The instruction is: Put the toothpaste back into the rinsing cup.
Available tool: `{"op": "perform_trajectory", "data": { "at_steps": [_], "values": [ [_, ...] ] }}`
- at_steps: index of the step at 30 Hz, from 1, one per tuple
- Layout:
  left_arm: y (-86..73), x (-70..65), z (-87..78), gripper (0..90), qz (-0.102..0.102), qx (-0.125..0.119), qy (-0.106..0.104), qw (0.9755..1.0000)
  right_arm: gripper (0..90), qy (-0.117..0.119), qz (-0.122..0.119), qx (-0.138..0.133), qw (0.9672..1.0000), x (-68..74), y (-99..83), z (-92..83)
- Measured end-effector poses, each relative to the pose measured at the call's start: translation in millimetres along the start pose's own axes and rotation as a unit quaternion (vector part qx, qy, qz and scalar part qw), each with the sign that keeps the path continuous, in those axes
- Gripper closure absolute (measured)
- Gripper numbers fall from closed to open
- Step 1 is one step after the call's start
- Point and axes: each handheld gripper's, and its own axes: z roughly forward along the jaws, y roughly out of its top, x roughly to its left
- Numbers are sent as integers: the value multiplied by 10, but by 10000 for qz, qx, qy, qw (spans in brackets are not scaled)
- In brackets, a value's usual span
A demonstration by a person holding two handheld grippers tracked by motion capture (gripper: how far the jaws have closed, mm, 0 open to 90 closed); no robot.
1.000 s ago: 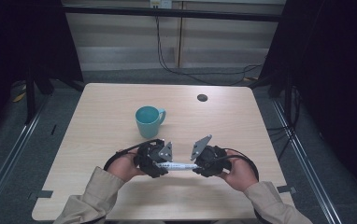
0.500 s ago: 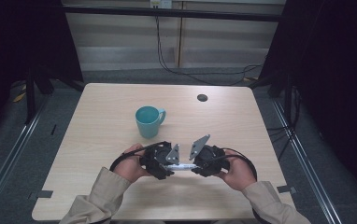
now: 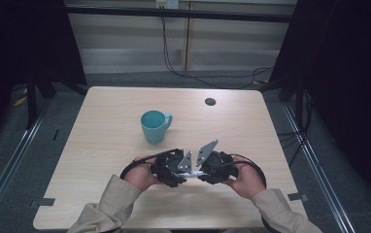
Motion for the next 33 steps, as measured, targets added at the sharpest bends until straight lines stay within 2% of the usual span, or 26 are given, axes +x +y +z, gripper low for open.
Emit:
{"op": "perform_trajectory", "data": {
  "at_steps": [1,2,6,10,11,12,13,14,15,16,17,18,19,20,23,24,25,26,27,28,29,30,31,33],
  "values": [
    [6,7,-2,593,41,34,-39,10000,718,24,7,3,10000,-3,3,-2],
    [7,-6,12,601,-72,-29,-24,10000,719,12,-34,-21,10000,-2,6,-4],
    [-9,28,8,664,-187,-42,-158,9997,719,76,-51,-45,9999,13,17,-9],
    [-6,18,0,702,-111,-7,-150,9998,717,89,-72,-74,9999,19,23,-16],
    [0,20,-19,719,54,119,-154,9998,714,111,-83,-68,9999,23,28,-19],
    [1,18,-25,729,64,149,-125,9998,710,129,-108,-78,9998,24,28,-16],
    [-1,-2,-22,738,-21,106,-137,9998,704,110,-111,-102,9998,36,28,-13],
    [2,12,-41,746,155,236,-106,9995,697,99,-145,-121,9998,44,31,-10],
    [2,12,-41,752,155,236,-106,9995,685,88,-165,-145,9997,54,31,-1],
    [-22,21,-44,758,-27,160,-222,9996,666,94,-126,-189,9997,54,28,4],
    [-32,14,-46,763,-66,141,-182,9997,638,127,-135,-243,9995,48,26,10],
    [-42,21,-49,766,-92,161,-199,9996,585,57,-128,-271,9995,42,21,13],
    [-62,19,-47,768,-212,111,-219,9995,488,-55,-139,-298,9994,26,11,16],
    [-84,38,-64,769,-179,138,-186,9996,435,-96,-12,-290,9995,9,-4,9],
    [-174,79,-111,771,-454,-40,-220,9987,351,-186,88,-401,9990,-46,-73,-17],
    [-205,95,-131,772,-555,-87,-210,9982,316,-181,199,-456,9986,-61,-106,-37],
    [-237,119,-154,771,-634,-124,-203,9977,288,-212,218,-597,9978,-85,-137,-56],
    [-237,119,-154,771,-634,-124,-203,9977,271,-187,317,-693,9969,-105,-168,-85],
    [-309,164,-202,772,-824,-240,-200,9961,267,-207,395,-762,9961,-121,-200,-111],
    [-309,164,-202,772,-824,-240,-200,9961,255,-317,433,-820,9952,-139,-233,-132],
    [-368,188,-246,772,-921,-333,-138,9951,238,-332,522,-840,9945,-160,-267,-151],
    [-368,188,-246,771,-921,-333,-138,9951,226,-362,591,-880,9937,-179,-303,-160],
    [-415,208,-280,772,-1046,-455,-173,9933,224,-383,675,-895,9930,-188,-336,-167],
    [-448,223,-300,771,-1167,-572,-151,9914,217,-392,786,-863,9924,-199,-398,-153]
  ]
}}
